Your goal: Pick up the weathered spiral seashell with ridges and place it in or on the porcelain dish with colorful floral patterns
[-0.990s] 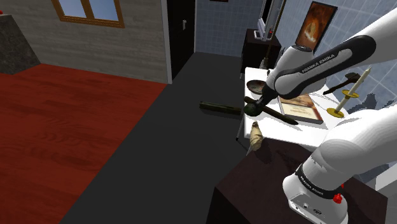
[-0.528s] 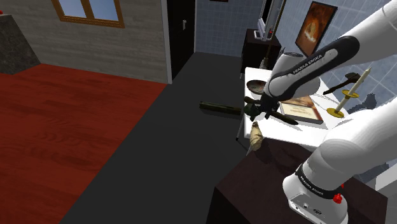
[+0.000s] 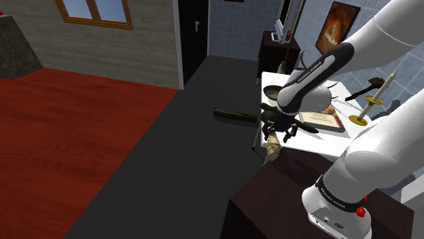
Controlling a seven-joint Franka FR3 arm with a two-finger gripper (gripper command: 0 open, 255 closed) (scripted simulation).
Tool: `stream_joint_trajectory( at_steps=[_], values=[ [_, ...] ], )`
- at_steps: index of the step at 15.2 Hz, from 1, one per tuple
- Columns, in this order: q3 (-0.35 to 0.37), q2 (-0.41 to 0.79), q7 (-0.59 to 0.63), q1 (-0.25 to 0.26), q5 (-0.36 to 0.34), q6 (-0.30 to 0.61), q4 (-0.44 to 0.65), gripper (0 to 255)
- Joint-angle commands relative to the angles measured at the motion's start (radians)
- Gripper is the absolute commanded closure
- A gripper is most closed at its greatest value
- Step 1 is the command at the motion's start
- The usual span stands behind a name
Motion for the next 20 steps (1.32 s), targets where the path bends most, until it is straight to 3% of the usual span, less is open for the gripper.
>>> stream_joint_trajectory(
  at_steps=[1, 3, 11, 12, 20],
  values=[
    [-0.009, 0.041, -0.025, 0.025, 0.044, 0.04, -0.002, 0],
    [-0.022, 0.1, -0.079, 0.066, 0.124, 0.092, 0.0, 0],
    [-0.021, 0.1, -0.08, 0.065, 0.124, 0.092, 0.0, 0],
    [-0.021, 0.1, -0.08, 0.065, 0.124, 0.092, 0.0, 255],
    [-0.021, 0.1, -0.08, 0.065, 0.124, 0.092, 0.0, 255]
  ],
)
